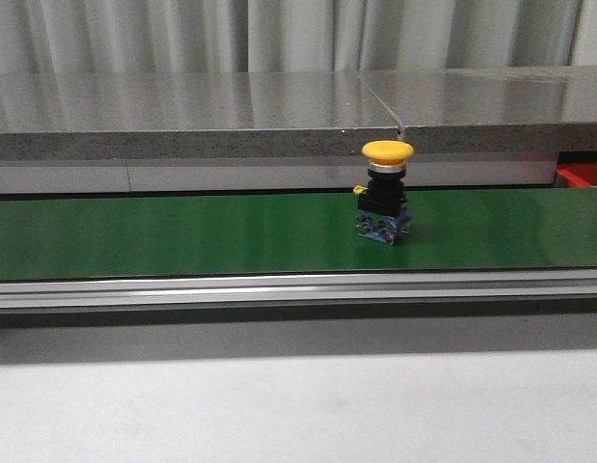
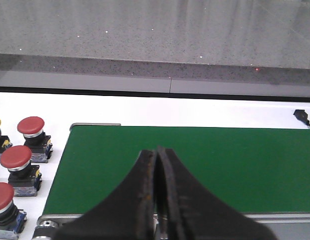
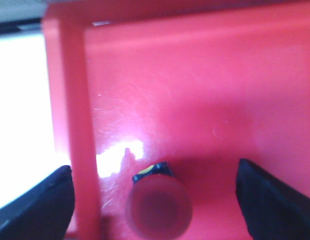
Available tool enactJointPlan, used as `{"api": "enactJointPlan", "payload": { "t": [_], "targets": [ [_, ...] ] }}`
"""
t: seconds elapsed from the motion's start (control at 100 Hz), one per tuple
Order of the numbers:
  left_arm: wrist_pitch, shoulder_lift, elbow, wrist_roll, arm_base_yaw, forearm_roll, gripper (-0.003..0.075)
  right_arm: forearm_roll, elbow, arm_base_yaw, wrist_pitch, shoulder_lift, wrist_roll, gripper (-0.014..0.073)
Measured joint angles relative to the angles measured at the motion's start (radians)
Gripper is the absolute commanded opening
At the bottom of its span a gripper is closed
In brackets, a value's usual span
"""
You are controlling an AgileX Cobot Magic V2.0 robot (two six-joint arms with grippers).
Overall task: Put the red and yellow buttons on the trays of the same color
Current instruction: 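Lower the red button into the red tray and open the right gripper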
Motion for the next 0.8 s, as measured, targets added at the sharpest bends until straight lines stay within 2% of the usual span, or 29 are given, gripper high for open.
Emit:
{"api": "enactJointPlan", "payload": {
  "t": [0.17,0.33,0.8],
  "targets": [
    [0.000,0.000,0.000,0.000,0.000,0.000,-0.0019,0.007,0.015,0.011,0.039,-0.122,-0.002,0.0646],
    [0.000,0.000,0.000,0.000,0.000,0.000,-0.0019,0.007,0.099,0.044,0.041,-0.259,-0.029,0.0646],
    [0.000,0.000,0.000,0.000,0.000,0.000,-0.0019,0.013,0.576,0.223,0.037,-0.652,-0.037,0.0646]
  ]
}}
